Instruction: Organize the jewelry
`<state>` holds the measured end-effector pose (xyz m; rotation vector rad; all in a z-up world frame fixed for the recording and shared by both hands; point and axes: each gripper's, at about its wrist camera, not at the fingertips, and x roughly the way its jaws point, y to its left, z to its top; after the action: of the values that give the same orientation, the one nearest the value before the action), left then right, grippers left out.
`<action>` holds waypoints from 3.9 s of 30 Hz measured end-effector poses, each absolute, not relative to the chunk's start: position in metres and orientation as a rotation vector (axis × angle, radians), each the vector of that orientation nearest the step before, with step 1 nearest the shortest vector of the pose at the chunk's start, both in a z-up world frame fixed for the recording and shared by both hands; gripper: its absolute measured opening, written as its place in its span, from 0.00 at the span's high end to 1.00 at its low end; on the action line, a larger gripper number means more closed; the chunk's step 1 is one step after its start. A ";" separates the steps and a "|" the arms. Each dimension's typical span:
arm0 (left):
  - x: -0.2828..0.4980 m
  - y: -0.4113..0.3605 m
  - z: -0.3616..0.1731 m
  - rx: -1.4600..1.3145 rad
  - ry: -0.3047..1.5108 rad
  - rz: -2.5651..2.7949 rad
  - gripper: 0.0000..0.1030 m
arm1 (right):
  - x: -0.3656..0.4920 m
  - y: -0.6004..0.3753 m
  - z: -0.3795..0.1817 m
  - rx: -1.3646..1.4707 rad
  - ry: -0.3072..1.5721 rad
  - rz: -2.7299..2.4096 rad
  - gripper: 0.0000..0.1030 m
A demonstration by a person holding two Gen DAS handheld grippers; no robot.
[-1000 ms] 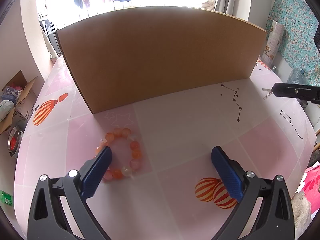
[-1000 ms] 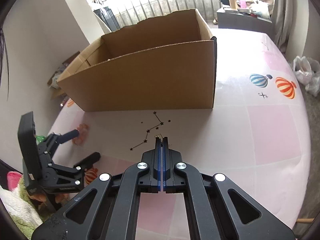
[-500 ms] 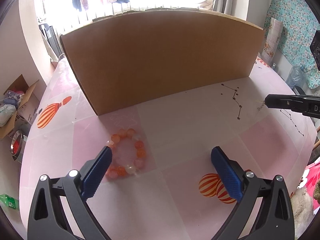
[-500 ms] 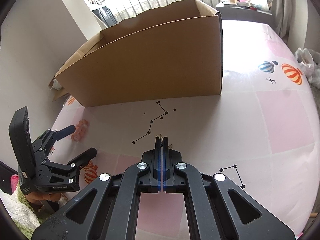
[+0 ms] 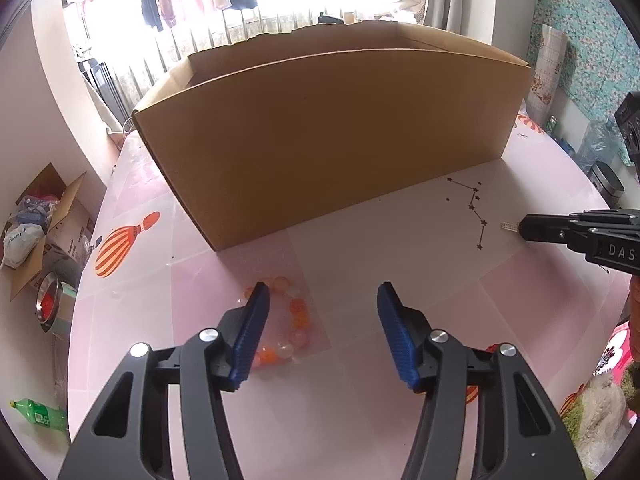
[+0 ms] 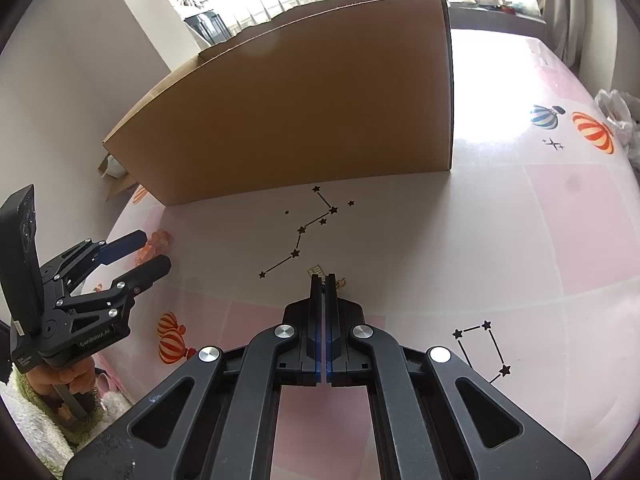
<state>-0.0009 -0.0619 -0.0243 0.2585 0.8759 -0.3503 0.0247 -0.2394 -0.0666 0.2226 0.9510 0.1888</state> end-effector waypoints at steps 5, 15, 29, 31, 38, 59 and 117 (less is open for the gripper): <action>0.005 -0.057 -0.031 0.252 0.939 -0.324 0.65 | 0.023 -0.241 -0.066 0.224 0.945 0.189 1.00; 0.017 -0.048 -0.030 0.182 0.996 -0.331 0.69 | 0.016 -0.248 -0.064 0.258 0.926 0.176 1.00; 0.028 -0.027 -0.027 0.085 1.044 -0.450 0.69 | 0.012 -0.248 -0.058 0.274 0.914 0.133 1.00; 0.029 -0.030 -0.027 0.106 1.044 -0.444 0.69 | 0.011 -0.249 -0.057 0.278 0.911 0.133 1.00; 0.025 -0.045 -0.028 0.208 1.017 -0.368 0.83 | 0.010 -0.254 -0.057 0.281 0.914 0.144 1.00; 0.002 -0.028 0.022 0.052 0.871 -0.443 0.91 | -0.005 -0.245 -0.017 0.294 0.810 0.160 1.00; 0.163 -0.088 0.032 0.230 1.164 -0.548 0.90 | 0.124 -0.278 0.049 0.288 0.669 0.240 1.00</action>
<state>0.1630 -0.0883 0.0323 0.2296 1.1645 -0.5479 0.1242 -0.2780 0.0493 0.2881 0.6686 0.2396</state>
